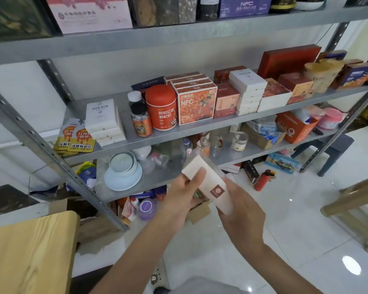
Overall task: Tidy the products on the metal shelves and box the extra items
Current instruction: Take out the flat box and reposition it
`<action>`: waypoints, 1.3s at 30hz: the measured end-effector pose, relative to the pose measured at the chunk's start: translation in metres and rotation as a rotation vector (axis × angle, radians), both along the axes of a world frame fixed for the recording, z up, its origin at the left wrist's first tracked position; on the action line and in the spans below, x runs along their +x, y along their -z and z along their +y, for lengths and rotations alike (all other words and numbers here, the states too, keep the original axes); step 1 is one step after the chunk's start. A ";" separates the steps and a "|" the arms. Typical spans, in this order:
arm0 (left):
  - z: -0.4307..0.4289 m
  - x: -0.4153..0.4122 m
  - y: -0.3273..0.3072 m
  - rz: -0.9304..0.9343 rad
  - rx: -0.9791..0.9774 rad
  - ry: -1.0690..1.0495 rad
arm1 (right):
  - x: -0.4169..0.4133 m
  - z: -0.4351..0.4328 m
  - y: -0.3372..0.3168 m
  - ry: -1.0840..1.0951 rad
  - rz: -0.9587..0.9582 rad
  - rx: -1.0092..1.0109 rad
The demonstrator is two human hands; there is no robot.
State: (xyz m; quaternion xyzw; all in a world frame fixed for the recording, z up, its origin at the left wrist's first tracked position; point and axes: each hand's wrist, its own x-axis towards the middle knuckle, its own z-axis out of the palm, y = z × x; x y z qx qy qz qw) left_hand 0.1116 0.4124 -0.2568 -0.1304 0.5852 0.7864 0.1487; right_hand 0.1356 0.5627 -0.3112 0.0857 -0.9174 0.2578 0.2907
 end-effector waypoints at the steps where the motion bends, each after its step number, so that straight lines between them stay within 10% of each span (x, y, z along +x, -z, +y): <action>1: 0.007 0.000 -0.002 -0.023 0.011 -0.069 | 0.001 -0.002 0.007 -0.012 0.055 0.086; 9: 0.001 -0.010 0.021 -0.128 -0.189 -0.288 | 0.008 0.012 0.019 -0.341 -0.136 0.230; 16: -0.070 -0.010 -0.001 0.257 -0.676 0.335 | -0.074 0.073 -0.018 -0.136 -0.840 -0.765; 20: -0.088 -0.011 -0.026 0.380 -0.782 0.547 | -0.099 0.086 -0.029 -0.413 -1.005 -0.689; 30: -0.138 0.007 -0.047 0.693 -1.012 0.410 | -0.093 0.056 -0.048 -0.716 -0.805 -0.376; 39: -0.162 0.030 -0.068 0.941 -1.267 0.150 | -0.108 -0.005 -0.038 -0.719 -1.110 -0.869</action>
